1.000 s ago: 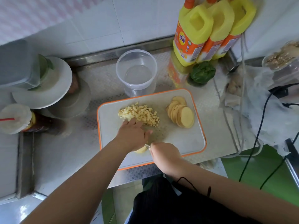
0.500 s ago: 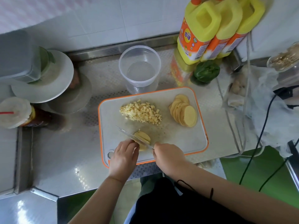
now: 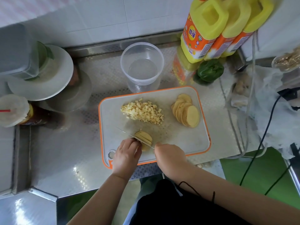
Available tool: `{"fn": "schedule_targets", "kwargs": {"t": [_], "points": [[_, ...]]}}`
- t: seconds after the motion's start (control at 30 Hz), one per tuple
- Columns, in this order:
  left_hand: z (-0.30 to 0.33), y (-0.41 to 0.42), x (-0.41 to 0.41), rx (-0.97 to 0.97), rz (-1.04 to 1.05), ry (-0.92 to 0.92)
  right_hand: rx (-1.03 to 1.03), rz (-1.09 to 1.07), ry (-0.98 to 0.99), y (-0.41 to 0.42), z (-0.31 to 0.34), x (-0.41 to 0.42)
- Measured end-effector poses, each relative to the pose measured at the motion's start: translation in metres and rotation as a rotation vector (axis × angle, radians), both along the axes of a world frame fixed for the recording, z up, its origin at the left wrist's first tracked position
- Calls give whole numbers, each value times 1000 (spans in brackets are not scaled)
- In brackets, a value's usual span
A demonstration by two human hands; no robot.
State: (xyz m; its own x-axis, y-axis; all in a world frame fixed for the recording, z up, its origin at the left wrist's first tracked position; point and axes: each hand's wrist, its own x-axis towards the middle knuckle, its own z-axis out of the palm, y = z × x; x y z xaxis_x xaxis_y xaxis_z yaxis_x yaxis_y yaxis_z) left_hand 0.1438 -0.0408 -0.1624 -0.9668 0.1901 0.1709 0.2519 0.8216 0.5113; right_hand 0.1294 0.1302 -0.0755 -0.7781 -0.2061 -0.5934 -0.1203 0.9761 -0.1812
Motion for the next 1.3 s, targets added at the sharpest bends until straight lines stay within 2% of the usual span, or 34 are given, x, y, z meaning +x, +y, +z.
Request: {"fn": "schedule_targets", "kwargs": {"t": [0.27, 0.43, 0.5, 0.57, 0.63, 0.87, 0.93, 0.97, 1.0, 1.1, 1.13, 1.17, 1.3], "points": [[-8, 3, 4, 2, 18, -21, -11, -30, 5, 3, -25, 7], [40, 5, -12, 34, 82, 115, -26, -30, -8, 3, -31, 5], [68, 18, -38, -166, -13, -15, -9, -25, 26, 4, -30, 5], [82, 33, -61, -487, -204, -326, 5, -32, 36, 3, -27, 7], [83, 40, -73, -692, -347, -496, 2, -33, 17, 1, -24, 7], [89, 48, -88, -832, -437, -580, -74, -44, 73, 4, -10, 3], [100, 51, -89, -774, -426, -472, -114, -62, 110, 6, -2, 4], [105, 50, -89, -687, -407, -350, -126, -69, 134, 8, 2, 5], [110, 47, -88, -561, -345, -215, -136, -75, 155, 9, 5, 5], [110, 24, -65, -1, -62, 243, -159, -96, 141, 12, 11, 4], [102, 15, -51, 85, -4, 307, -169, -103, 125, 12, 11, 3], [90, 7, -36, 110, 18, 306, -180, -110, 107, 12, 11, 3], [31, -3, 6, 10, -17, 70, -177, -116, 65, 7, 6, 6]]}}
